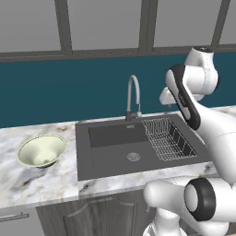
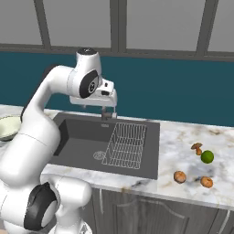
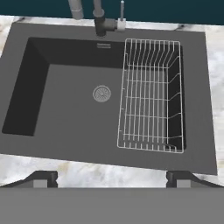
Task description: There is a mixed pile of frozen fruits and vegetables on the counter. Locate all the frozen vegetables and place the items in a bowl on the counter. Take all the frozen fruits and defrost them in a running sink.
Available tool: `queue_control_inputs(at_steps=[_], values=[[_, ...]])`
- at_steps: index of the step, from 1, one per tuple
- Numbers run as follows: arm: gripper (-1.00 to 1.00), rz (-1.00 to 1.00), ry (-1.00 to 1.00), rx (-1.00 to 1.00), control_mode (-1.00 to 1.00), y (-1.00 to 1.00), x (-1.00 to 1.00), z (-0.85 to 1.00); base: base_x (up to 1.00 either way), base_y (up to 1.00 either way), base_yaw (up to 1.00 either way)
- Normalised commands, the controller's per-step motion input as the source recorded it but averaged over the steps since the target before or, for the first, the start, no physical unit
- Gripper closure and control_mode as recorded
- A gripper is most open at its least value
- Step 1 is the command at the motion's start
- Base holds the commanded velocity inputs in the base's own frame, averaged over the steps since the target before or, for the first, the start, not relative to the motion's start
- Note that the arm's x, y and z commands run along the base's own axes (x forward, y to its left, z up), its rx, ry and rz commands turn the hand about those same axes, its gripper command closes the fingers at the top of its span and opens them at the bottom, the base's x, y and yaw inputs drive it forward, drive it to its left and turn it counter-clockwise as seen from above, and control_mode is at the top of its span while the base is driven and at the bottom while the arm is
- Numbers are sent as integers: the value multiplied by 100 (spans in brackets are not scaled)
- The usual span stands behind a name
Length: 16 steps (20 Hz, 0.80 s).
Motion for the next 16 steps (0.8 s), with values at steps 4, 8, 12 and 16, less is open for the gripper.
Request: queue_control_inputs(at_steps=[4,8,12,16], values=[[-100,0,2,-1,-100,-29,-7,-5,0,0,0],[-100,-3,1,-5,-100,-26,-1,-10,0,0,0],[-100,-5,5,-10,-100,-34,14,-13,0,0,0],[-100,-6,7,-9,-100,-43,23,-14,0,0,0]])
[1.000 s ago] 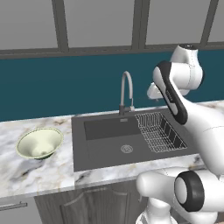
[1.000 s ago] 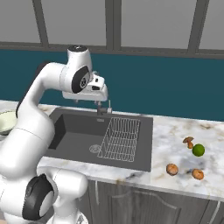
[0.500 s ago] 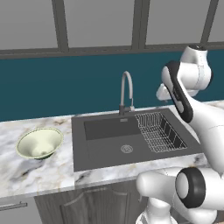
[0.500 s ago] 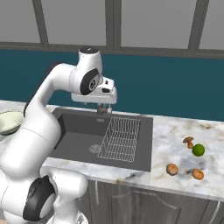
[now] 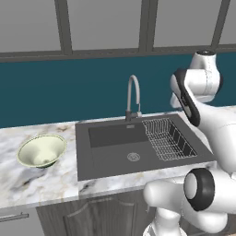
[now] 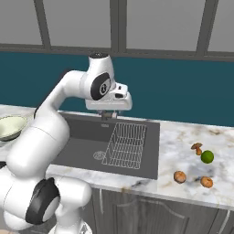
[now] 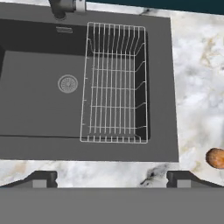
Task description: There is a mixed pile of frozen fruits and vegetables on the counter. Locate all the frozen vegetables and place the items in a bowl on the counter. Take all the frozen fruits and defrost them in a running sink.
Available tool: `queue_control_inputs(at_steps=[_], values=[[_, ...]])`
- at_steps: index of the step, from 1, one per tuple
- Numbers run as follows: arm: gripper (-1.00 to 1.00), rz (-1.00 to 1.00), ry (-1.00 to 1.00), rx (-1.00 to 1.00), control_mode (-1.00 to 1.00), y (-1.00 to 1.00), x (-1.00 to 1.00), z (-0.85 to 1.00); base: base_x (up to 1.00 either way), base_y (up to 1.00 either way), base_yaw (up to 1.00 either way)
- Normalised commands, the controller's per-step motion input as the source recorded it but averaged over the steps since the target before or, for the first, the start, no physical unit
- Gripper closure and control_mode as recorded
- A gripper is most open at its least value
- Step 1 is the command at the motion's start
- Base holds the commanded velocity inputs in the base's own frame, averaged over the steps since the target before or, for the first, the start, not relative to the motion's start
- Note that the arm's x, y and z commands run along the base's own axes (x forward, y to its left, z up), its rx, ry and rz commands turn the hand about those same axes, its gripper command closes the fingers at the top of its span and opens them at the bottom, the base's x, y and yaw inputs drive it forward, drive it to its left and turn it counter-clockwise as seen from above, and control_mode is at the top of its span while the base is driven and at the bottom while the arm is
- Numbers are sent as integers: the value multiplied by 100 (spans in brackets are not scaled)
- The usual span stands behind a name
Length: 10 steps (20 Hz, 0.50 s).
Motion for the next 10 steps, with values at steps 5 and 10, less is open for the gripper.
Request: queue_control_inputs(at_steps=[5,10], values=[[-100,-6,10,-6,-100,-47,19,-11,0,0,0],[-100,-6,10,-3,-100,-50,9,-8,0,0,0]])
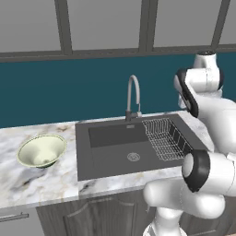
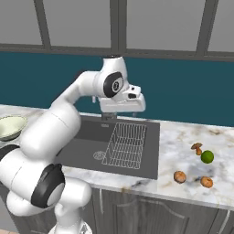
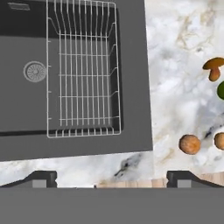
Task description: There is a mixed pile of frozen fruits and vegetables on the counter. Locate all the frozen vegetables and place the items in a bowl on the counter. Take all the frozen fruits and defrost them in a running sink.
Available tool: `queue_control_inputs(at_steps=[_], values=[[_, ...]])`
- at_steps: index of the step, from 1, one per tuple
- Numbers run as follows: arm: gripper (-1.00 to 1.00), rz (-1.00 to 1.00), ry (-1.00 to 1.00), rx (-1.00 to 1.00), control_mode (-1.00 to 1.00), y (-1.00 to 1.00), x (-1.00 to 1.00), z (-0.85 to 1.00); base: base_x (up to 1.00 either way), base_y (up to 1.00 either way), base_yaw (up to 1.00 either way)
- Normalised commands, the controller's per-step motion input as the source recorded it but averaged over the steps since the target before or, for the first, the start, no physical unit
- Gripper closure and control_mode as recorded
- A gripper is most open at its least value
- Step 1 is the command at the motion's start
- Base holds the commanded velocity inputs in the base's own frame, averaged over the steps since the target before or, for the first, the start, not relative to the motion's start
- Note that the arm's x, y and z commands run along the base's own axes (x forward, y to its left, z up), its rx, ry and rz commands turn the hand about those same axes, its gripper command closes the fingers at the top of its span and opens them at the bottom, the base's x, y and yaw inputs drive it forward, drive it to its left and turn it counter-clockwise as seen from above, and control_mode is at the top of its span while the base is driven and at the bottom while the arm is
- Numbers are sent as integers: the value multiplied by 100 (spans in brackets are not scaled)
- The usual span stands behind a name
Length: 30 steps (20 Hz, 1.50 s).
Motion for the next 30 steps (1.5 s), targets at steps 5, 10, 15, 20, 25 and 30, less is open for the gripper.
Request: queue_control_inputs(at_steps=[5,10,15,20,25,30], values=[[-100,-8,10,-1,-100,-54,1,-9,0,0,0],[-100,-8,8,0,-100,-60,0,-17,0,0,0],[-100,-7,6,2,-100,-61,0,-16,0,0,0],[-100,-6,4,4,-100,-60,0,-18,0,0,0],[-100,-3,0,7,-100,-61,0,-12,0,0,0],[-100,-3,0,6,-100,-54,3,-10,0,0,0]])
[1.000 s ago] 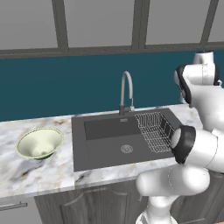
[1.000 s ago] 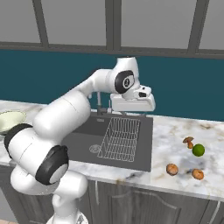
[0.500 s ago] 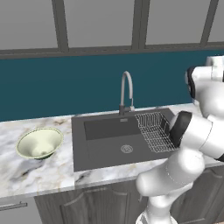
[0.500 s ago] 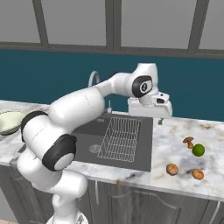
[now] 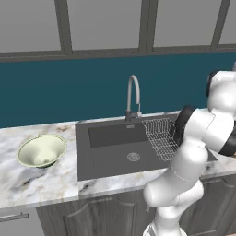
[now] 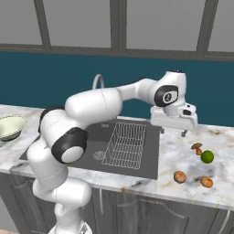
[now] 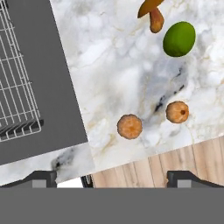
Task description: There is a mixed pile of frozen fruits and vegetables on the counter. Locate all the frozen vegetables and place the items in a bowl on the counter. Take all the frozen fruits and defrost them in a running sink.
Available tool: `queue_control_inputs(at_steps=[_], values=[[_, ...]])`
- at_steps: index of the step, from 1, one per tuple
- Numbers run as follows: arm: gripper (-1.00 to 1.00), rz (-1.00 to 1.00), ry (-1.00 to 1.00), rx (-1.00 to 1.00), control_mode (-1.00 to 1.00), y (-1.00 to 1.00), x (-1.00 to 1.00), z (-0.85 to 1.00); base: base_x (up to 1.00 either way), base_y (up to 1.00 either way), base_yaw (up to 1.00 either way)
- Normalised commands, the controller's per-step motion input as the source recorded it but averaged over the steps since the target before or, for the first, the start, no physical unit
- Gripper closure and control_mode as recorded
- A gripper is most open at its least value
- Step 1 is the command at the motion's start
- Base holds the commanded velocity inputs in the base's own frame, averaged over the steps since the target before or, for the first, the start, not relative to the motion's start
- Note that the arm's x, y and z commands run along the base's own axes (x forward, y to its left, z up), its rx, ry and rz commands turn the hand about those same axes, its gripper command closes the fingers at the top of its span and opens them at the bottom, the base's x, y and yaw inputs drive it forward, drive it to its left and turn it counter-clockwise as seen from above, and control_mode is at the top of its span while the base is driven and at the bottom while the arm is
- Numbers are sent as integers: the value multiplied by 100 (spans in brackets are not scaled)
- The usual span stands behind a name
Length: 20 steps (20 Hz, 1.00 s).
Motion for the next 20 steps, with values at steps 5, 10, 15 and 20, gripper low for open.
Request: queue_control_inputs(at_steps=[5,10,15,20], values=[[-100,-3,0,1,-100,-32,0,-7,0,0,0],[-100,-2,0,3,-100,-21,0,-14,0,0,0],[-100,-1,-2,1,-100,-17,5,-27,0,0,0],[-100,0,-5,0,-100,-12,15,-26,0,0,0]])
